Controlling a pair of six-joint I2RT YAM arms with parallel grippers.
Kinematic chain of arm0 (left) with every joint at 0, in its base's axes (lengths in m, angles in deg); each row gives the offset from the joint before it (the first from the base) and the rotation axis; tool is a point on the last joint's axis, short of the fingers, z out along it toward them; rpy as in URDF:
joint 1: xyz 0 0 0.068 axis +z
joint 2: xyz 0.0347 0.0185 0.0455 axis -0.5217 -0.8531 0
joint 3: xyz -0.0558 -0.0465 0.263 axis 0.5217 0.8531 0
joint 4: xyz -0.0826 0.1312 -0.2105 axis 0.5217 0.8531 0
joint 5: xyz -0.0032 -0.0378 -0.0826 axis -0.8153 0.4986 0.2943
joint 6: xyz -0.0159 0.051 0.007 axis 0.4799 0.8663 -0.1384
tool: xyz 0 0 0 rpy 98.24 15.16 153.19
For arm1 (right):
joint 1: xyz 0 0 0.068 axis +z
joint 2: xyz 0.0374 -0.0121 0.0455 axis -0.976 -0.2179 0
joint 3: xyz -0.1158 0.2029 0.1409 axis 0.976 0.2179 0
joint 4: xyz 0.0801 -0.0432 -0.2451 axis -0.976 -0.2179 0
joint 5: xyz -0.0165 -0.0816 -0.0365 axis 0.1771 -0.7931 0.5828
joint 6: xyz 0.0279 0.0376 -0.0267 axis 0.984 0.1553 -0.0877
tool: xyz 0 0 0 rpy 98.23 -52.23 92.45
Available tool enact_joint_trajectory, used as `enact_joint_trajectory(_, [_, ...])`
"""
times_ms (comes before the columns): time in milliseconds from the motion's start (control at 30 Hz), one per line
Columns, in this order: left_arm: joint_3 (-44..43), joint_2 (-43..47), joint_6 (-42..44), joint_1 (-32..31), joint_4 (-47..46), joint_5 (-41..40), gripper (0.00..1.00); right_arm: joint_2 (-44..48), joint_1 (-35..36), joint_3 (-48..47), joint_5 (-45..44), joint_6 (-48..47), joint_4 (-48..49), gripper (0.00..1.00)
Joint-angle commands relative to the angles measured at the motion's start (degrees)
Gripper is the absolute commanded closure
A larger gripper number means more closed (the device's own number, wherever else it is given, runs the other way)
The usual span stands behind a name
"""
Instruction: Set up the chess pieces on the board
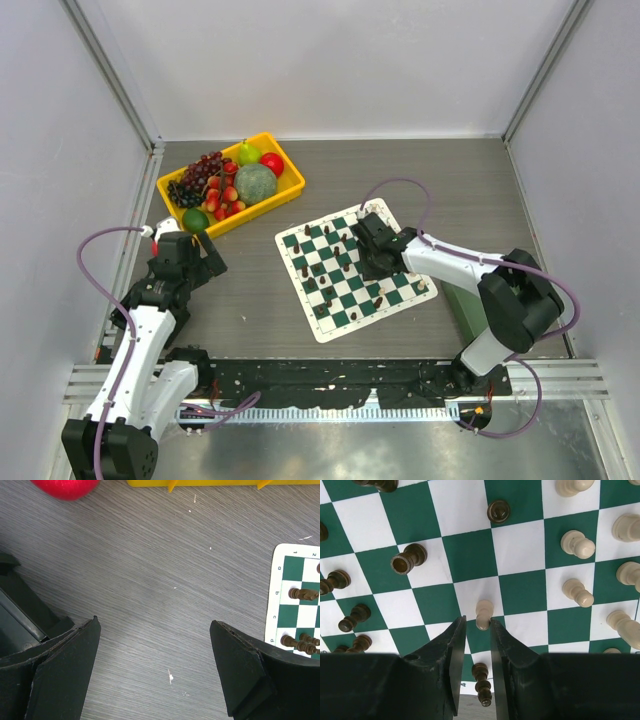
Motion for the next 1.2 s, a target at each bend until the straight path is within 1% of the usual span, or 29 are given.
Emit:
enact_joint_trajectory(0, [-0.69, 0.82, 0.56, 0.29, -0.76, -1.18, 0.01, -0.62, -0.09, -1.71, -1.55, 0.85, 1.57, 0.68])
enact_joint_trajectory(167, [-0.87, 0.39, 0.56, 0.29, -0.85, -1.09, 0.01, -0.62, -0.09, -1.27, -1.73, 1.2, 1.57, 0.68])
enact_joint_trajectory(400, [-0.69, 0.47, 0.56, 0.29, -0.76, -0.91, 0.01, -1.24, -0.09, -1.18, -2.26, 1.03, 1.57, 0.74])
enact_joint_trajectory(567, [-0.69, 1.0, 0.74, 0.29, -0.41, -1.61, 0.01, -0.97, -0.17, -0.74, -2.61, 0.85, 1.83, 0.74])
enact_joint_trajectory(700, [-0.69, 0.91, 0.83, 0.29, -0.32, -1.53, 0.01, -0.54, -0.09, -0.83, -2.52, 0.67, 1.83, 0.79])
enact_joint_trajectory(800, [-0.69, 0.82, 0.83, 0.29, -0.5, -1.26, 0.01, 0.26, -0.17, -0.74, -2.52, 0.5, 1.83, 0.86])
enact_joint_trajectory(1000, [-0.78, 0.65, 0.83, 0.29, -0.67, -1.09, 0.01, 5.43, -0.35, -0.13, -3.75, 1.29, 0.17, 0.86])
enact_joint_trajectory(1167, [-0.61, 0.56, 0.39, 0.21, -0.85, -0.56, 0.01, 11.68, -3.59, 3.29, -3.49, 2.69, -1.42, 0.86])
